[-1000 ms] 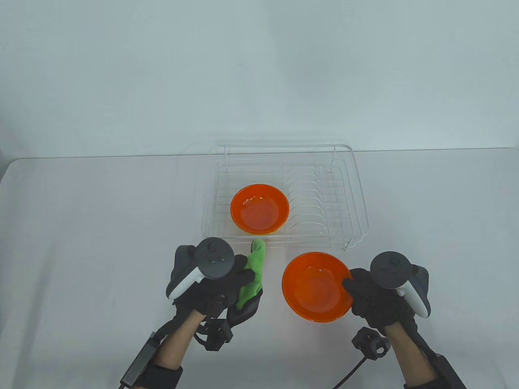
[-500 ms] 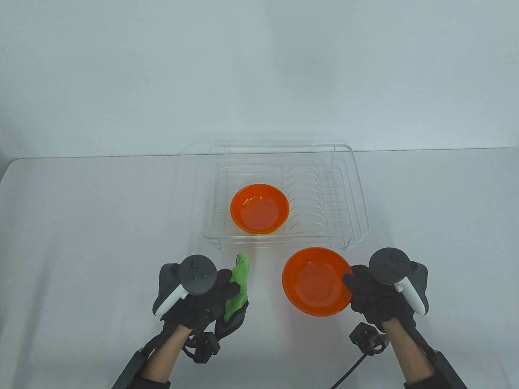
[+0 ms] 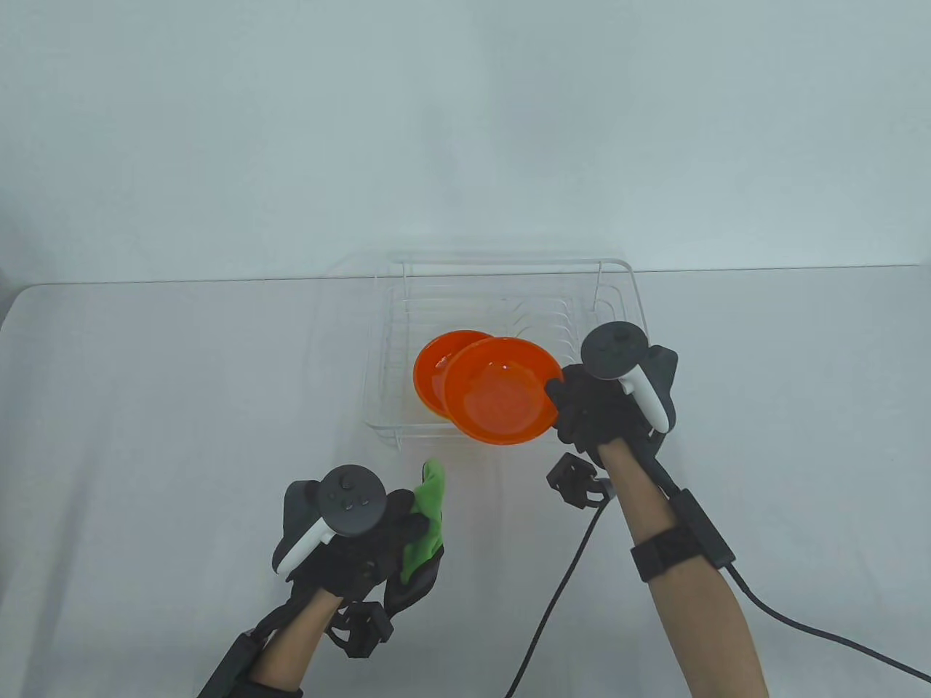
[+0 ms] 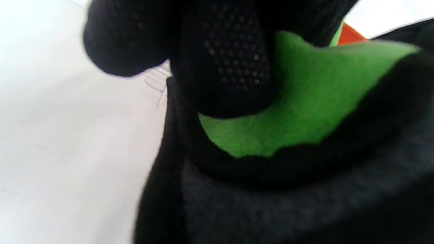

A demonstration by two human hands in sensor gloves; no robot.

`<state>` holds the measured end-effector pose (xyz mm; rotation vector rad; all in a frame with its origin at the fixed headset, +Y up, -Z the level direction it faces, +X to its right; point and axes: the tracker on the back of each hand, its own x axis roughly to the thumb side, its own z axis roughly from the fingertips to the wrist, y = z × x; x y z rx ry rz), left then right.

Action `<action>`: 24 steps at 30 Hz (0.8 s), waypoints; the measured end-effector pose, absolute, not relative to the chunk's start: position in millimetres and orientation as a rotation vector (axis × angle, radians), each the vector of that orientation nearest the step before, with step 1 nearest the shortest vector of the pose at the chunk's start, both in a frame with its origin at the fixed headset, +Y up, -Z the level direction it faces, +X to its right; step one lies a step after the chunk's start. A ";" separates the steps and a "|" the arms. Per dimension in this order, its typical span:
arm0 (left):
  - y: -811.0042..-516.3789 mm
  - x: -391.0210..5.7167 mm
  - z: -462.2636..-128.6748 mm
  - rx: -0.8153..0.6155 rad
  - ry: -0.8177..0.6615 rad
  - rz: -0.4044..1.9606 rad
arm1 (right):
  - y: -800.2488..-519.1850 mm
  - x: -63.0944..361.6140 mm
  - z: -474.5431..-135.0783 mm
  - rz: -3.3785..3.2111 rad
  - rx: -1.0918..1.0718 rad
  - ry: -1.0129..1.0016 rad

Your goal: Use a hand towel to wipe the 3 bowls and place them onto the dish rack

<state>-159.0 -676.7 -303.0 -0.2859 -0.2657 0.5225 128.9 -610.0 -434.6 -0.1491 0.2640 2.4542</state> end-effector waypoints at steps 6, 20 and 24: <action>-676.1 -160.4 -303.1 -0.277 -0.262 0.530 | -625.6 103.8 -474.6 2.476 -0.221 0.297; -679.0 -160.3 -303.8 -0.271 -0.249 0.505 | -655.5 77.2 -514.3 2.520 -0.274 0.405; -678.5 -160.5 -303.7 -0.266 -0.246 0.502 | -659.4 75.2 -515.5 2.538 -0.278 0.408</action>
